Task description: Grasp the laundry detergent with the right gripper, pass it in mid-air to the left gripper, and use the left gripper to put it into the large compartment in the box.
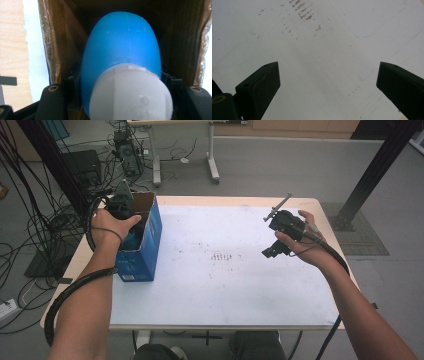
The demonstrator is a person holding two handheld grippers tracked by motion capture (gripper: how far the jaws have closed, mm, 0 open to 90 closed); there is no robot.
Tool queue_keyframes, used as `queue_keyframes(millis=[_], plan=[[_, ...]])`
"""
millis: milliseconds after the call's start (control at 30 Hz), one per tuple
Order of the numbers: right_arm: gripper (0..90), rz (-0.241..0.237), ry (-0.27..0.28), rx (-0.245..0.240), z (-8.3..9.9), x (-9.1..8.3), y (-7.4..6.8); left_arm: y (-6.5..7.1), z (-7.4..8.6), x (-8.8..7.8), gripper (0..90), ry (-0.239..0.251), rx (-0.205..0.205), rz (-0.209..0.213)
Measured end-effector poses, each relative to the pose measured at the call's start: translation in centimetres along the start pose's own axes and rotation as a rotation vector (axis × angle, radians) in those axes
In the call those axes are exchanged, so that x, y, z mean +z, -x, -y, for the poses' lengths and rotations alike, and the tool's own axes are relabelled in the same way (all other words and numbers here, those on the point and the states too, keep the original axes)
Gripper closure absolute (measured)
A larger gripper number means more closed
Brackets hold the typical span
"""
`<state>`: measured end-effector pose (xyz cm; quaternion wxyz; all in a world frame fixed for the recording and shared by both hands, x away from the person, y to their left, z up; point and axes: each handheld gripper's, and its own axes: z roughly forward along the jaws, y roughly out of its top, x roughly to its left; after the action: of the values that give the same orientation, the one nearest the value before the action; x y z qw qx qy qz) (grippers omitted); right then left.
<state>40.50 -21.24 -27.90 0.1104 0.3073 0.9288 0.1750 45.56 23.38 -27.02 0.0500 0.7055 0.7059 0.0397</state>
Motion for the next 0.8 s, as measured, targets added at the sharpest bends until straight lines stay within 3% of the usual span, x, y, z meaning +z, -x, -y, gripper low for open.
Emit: queue_keyframes(millis=[800], plan=[[5.1,0.004,-0.008,-0.004,0.1,0.0,0.14,0.11,0.09,0.01,36.7,0.004,0.002,-0.005]])
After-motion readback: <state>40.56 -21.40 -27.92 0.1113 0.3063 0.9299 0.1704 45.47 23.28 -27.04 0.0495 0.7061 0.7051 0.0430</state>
